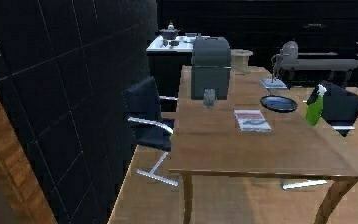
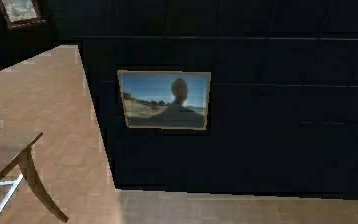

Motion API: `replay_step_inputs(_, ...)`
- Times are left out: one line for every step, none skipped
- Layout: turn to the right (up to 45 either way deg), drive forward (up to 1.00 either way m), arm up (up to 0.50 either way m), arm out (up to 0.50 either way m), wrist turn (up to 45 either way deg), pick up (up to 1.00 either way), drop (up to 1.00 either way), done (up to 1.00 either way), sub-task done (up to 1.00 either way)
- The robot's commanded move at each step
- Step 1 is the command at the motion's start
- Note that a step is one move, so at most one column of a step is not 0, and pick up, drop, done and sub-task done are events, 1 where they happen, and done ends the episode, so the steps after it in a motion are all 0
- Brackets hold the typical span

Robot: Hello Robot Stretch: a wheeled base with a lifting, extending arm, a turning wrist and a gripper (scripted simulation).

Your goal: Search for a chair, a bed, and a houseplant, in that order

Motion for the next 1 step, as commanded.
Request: replay_step_inputs(45.0,0.0,0.0,0.0,0.0,0.0,0.0,0.0,0.0)
